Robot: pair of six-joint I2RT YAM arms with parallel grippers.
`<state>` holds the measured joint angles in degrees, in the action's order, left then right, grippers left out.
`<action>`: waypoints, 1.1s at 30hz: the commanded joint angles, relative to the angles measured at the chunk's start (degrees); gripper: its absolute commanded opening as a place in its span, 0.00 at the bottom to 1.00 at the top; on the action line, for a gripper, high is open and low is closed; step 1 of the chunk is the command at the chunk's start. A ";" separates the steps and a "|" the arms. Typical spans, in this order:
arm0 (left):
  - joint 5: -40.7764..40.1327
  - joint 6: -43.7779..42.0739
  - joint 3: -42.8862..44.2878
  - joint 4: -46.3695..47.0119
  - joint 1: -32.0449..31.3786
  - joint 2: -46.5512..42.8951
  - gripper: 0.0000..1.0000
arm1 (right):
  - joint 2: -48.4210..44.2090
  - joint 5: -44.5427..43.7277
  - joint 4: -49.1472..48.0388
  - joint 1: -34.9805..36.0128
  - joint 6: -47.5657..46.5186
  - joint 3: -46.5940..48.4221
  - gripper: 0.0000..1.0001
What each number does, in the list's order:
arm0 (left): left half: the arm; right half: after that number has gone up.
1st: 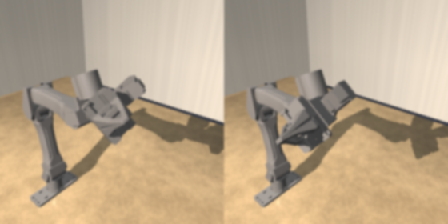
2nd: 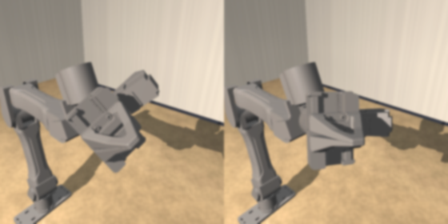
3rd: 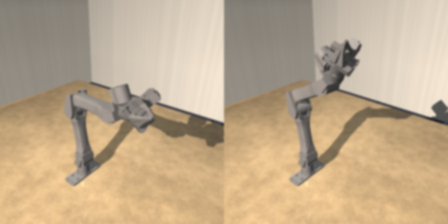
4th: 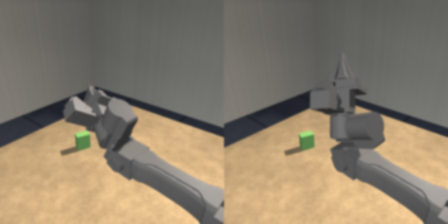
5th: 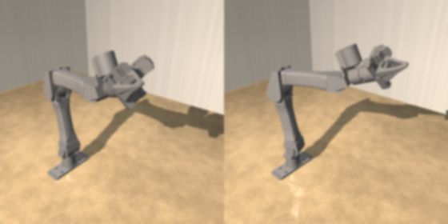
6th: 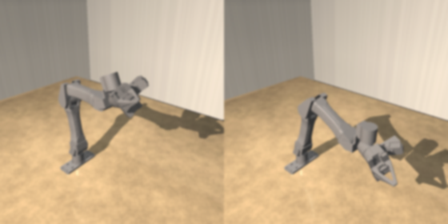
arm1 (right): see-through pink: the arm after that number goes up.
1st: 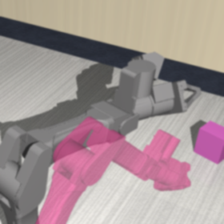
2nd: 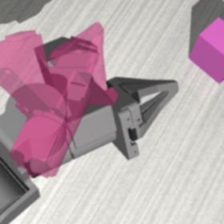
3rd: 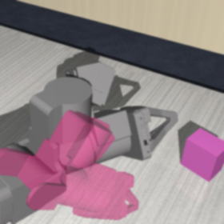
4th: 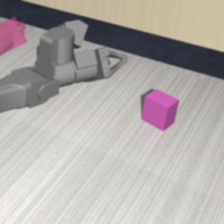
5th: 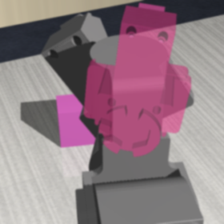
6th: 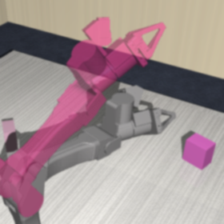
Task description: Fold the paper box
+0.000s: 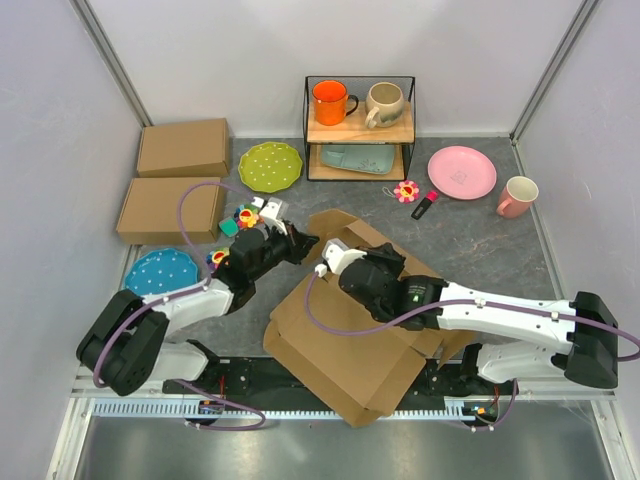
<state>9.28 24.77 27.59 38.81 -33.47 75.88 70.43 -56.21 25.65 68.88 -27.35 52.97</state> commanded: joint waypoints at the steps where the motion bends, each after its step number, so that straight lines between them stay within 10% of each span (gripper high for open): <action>1: -0.04 7.30 -3.42 5.57 -1.06 -4.94 0.08 | 2.25 -4.52 -1.83 1.69 -0.60 0.29 0.00; 15: -6.90 11.44 -10.11 13.58 -7.92 -6.35 0.08 | 4.89 -21.04 -23.00 6.00 -7.44 -8.84 0.00; 33: -9.54 4.75 4.31 -9.44 -8.71 -8.29 0.07 | 4.36 -22.55 -22.49 10.39 -5.25 -9.29 0.00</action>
<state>-1.43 29.58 27.22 30.13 -42.09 67.96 75.13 -80.09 3.68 78.17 -35.46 42.41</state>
